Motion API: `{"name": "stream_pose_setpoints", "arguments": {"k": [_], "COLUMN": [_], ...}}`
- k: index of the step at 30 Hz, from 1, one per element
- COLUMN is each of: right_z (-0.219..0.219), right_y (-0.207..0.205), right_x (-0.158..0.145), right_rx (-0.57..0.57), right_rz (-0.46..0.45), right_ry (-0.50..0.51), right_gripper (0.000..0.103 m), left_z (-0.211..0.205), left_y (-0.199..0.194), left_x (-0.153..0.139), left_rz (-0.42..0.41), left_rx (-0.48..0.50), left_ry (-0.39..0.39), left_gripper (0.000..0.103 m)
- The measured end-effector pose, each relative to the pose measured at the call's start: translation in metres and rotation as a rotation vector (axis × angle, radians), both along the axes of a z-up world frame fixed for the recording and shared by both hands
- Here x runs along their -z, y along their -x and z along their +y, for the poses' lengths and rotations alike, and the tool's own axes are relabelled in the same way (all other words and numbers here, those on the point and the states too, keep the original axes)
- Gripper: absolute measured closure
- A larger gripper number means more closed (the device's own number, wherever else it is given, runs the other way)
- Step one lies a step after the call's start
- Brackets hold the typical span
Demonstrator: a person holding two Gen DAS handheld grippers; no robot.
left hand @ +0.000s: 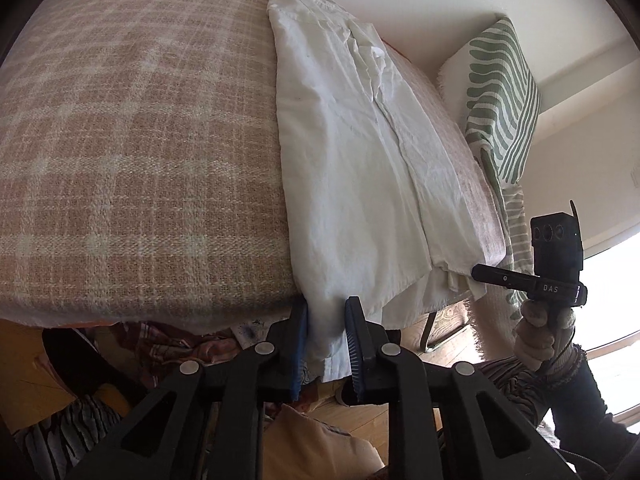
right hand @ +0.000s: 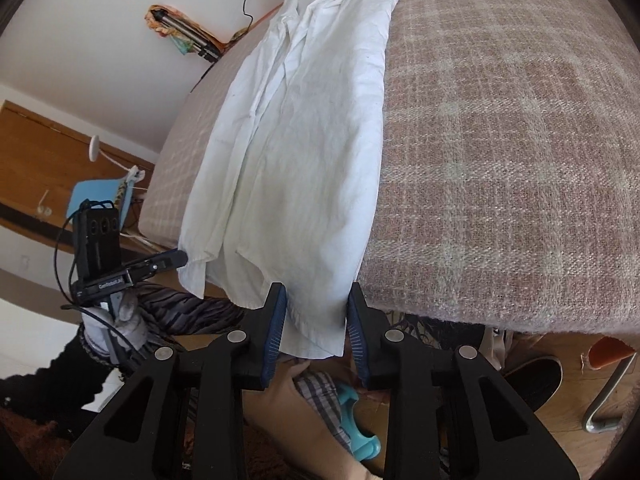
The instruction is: Fold small clothes
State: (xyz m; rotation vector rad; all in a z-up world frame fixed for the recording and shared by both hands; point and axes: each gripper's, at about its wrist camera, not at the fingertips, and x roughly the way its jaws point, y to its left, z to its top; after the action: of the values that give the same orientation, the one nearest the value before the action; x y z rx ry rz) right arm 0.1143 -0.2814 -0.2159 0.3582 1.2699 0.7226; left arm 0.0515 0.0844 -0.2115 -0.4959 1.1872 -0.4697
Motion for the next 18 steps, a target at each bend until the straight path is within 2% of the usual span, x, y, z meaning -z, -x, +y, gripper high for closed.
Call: {"name": "stream_pose_setpoints", "arguments": {"k": [1,3,7,11,14,18], "right_z": [-0.002,-0.003,-0.009,-0.018,-0.022,-0.022], "right_y": [0.0,-0.001,-0.003,-0.009,-0.016,-0.032], "right_x": [0.001,0.001,-0.005,-0.019,-0.034,-0.056], "right_rx": [0.002,0.015,0.048,0.093,0.127,0.168], "right_rz": [0.016,0.038,0.047,0.034,0.013,-0.062], "right_ry": [-0.016,-0.066,-0.151,-0.231,-0.28,-0.285], "right_gripper": [0.09,0.093,0.094,0.095,0.095,0.095], "left_z": [0.002,0.003,0.0,0.0,0.001,0.005], "left_y": [0.0,0.0,-0.006,-0.018,-0.03,-0.053], "left_x": [-0.002,-0.007,-0.023,-0.048,-0.069,-0.093], "left_rz": [0.003,-0.004,-0.015,-0.067,-0.127,-0.195], "left_rx": [-0.003,0.006,0.031,0.039,0.032,0.007], "left_ry": [0.019,0.03,0.064,0.095,0.098,0.089], "left_gripper": [0.092,0.095,0.097,0.098,0.098,0.099]}}
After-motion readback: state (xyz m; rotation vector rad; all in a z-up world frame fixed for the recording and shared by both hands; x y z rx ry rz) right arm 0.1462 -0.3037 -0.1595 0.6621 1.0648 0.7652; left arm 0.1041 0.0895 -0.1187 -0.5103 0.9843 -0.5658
